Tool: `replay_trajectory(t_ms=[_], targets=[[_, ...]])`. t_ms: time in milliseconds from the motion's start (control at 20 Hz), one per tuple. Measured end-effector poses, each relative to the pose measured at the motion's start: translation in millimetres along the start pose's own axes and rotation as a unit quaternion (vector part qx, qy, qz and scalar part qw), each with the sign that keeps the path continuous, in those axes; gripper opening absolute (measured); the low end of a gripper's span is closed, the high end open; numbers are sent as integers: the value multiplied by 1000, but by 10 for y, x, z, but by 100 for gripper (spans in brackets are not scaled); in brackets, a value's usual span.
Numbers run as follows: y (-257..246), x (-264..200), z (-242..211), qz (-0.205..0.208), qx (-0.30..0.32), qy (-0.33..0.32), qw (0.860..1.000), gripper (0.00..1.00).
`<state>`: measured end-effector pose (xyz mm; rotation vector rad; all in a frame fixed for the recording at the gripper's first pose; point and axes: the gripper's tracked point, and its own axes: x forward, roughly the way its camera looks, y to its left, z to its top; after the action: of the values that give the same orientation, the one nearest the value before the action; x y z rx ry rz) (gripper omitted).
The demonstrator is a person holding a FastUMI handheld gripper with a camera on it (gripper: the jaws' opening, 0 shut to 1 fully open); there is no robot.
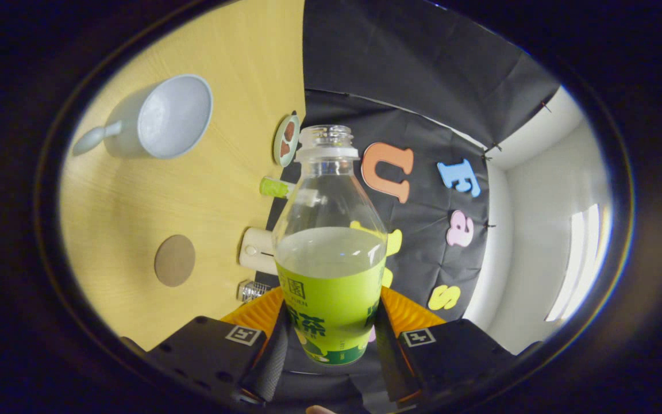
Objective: Take the bottle from table, then pour the juice into the cup, finally place the bottle on the coaster
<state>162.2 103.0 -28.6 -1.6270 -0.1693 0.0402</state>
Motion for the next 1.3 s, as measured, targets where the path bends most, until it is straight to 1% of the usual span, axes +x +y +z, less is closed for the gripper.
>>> replay_trajectory(t_ms=[150, 250, 350, 450, 500, 600, 700, 800, 850, 950, 1100, 1250, 1300], targets=[[84, -5, -31, 20, 80, -2, 997, 75], [133, -12, -45, 33, 141, -1, 989, 75], [169, -30, -71, 48, 213, -3, 976, 75], [172, -55, -114, 61, 283, -7, 957, 75], [160, -81, -155, 68, 318, -8, 946, 75], [131, -69, -220, 83, 390, -12, 917, 75], [57, -45, -304, 92, 458, -17, 884, 75], [-28, -46, -378, 97, 513, -23, 852, 75], [-72, -31, -401, 99, 535, -30, 839, 75], [-160, 12, -454, 97, 569, -42, 815, 75], [-184, 83, -413, 114, 618, -58, 776, 74], [-141, 261, -392, 137, 650, -64, 745, 74], [-102, 337, -367, 146, 662, -67, 732, 74]])
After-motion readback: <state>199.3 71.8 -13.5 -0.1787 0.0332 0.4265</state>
